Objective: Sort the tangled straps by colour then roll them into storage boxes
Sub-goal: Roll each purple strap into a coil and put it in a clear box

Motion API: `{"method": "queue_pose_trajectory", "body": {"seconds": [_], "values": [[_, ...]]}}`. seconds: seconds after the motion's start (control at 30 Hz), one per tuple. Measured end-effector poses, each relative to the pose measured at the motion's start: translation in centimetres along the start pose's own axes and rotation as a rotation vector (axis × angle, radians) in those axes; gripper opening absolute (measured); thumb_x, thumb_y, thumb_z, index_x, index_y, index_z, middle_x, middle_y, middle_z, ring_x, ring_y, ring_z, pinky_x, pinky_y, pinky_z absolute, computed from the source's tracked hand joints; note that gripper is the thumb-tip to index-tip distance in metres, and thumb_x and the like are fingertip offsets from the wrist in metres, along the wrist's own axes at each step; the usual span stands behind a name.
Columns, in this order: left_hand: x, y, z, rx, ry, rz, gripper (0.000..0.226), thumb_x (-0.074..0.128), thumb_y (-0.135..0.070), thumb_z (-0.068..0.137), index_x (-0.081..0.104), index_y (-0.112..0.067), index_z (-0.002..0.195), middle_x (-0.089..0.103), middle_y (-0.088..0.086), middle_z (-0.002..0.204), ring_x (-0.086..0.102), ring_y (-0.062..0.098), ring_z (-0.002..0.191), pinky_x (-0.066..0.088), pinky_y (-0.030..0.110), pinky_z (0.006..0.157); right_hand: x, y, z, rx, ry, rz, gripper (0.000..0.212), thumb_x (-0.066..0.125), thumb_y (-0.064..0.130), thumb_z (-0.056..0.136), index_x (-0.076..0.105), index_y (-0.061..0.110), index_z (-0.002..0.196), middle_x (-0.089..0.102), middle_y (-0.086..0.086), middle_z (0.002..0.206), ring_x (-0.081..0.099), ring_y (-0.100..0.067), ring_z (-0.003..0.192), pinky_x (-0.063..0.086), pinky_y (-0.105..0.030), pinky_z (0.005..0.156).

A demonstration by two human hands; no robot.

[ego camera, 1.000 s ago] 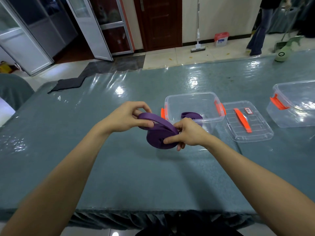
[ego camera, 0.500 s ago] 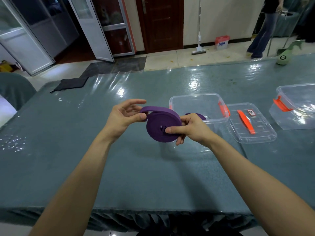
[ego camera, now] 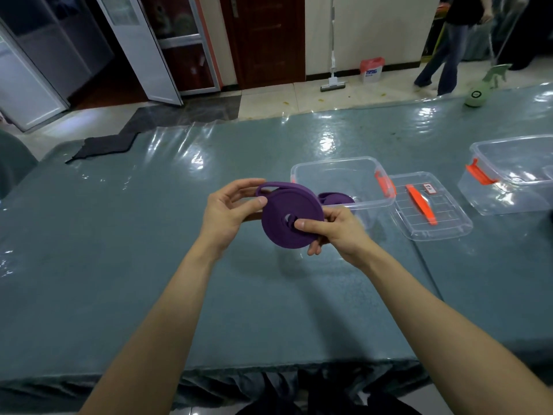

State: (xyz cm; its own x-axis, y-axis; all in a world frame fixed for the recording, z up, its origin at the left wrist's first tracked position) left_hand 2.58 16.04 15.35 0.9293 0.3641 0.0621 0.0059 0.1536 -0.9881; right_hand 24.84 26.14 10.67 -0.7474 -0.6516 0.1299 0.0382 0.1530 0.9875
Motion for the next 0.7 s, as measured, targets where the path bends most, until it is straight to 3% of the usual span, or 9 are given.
{"method": "queue_pose_trajectory", "body": {"seconds": [0.3, 0.47, 0.7], "values": [[0.7, -1.2, 0.9, 0.056, 0.058, 0.083, 0.029, 0.079, -0.010, 0.090, 0.078, -0.023, 0.116, 0.078, -0.007, 0.107, 0.080, 0.023, 0.094, 0.066, 0.033, 0.080, -0.4, 0.2, -0.6, -0.004, -0.022, 0.007, 0.052, 0.098, 0.037, 0.068, 0.083, 0.001, 0.102, 0.076, -0.027, 0.085, 0.069, -0.029, 0.049, 0.055, -0.032, 0.049], [1.0, -1.7, 1.4, 0.137, 0.083, 0.093, 0.031, 0.070, 0.003, 0.098, 0.075, -0.022, 0.116, 0.076, -0.003, 0.108, 0.081, 0.025, 0.091, 0.067, 0.035, 0.085, -0.5, 0.4, -0.7, -0.009, -0.011, -0.002, 0.069, 0.104, 0.050, 0.059, 0.082, 0.001, 0.103, 0.077, -0.028, 0.088, 0.070, -0.029, 0.051, 0.055, -0.031, 0.050], [0.9, -1.7, 1.5, 0.210, 0.060, 0.082, 0.026, 0.061, -0.001, 0.099, 0.070, -0.022, 0.112, 0.074, -0.014, 0.102, 0.080, 0.017, 0.094, 0.067, 0.032, 0.083, 0.1, 0.6, -0.9, -0.005, 0.038, -0.035, 0.058, 0.101, 0.048, 0.067, 0.084, 0.008, 0.106, 0.078, -0.029, 0.095, 0.071, -0.028, 0.054, 0.058, -0.032, 0.053]]}}
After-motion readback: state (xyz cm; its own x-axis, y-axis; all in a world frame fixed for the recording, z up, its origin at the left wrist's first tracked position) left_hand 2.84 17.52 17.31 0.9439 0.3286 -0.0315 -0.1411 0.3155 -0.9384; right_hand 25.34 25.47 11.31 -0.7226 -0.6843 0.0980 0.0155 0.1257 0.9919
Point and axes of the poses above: each hand's wrist, its own z-axis towards the middle knuckle, its own x-axis out of the palm, y = z × x, the point moved 1 cm from there along z, towards the middle knuckle
